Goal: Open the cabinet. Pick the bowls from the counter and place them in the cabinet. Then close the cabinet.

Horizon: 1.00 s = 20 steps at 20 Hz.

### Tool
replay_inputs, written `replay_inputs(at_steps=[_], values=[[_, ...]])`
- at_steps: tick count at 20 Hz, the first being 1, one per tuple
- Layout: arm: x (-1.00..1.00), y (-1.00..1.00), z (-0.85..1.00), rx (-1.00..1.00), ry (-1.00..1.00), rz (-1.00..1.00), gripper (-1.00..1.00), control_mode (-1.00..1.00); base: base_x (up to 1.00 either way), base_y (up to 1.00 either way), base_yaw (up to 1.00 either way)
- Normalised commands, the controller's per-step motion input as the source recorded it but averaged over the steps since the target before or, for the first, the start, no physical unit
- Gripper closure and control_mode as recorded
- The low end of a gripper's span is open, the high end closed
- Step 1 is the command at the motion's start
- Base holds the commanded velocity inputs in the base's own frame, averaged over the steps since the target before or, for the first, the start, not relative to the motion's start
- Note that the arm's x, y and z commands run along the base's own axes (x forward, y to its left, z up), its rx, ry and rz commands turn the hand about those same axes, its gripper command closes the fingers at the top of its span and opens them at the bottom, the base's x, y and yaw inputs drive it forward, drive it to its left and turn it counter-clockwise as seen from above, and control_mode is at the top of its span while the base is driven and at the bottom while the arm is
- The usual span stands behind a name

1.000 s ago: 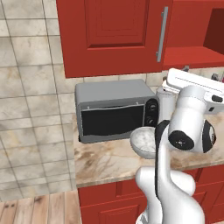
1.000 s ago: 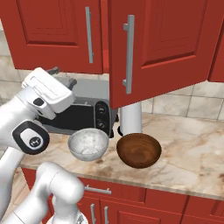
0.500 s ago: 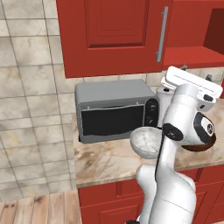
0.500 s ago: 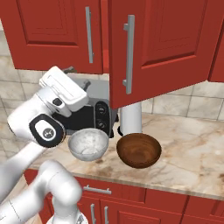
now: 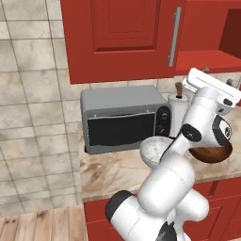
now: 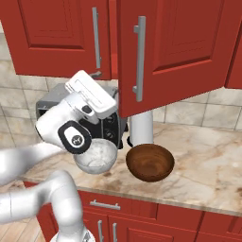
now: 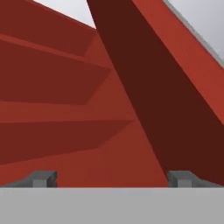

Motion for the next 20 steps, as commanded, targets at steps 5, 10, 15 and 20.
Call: replay_inputs(at_steps=[5,10,15,20], values=[[0.49,-0.23,-0.11,0.00,-0.06,-0.02,-1.00,-1.00,0.00,0.00,0.00],[0.13,-0.57,-0.04,0.02,-0.09,-0.08,-1.00,-1.00,0.00,0.00,0.00],[-0.21,-1.00,0.00,0.17,-0.10,-0.19,-1.00,-1.00,0.00,0.00,0.00],[-0.38,-1.00,-0.01,0.23,-0.16,-0.21,-1.00,-1.00,0.00,0.00,0.00]])
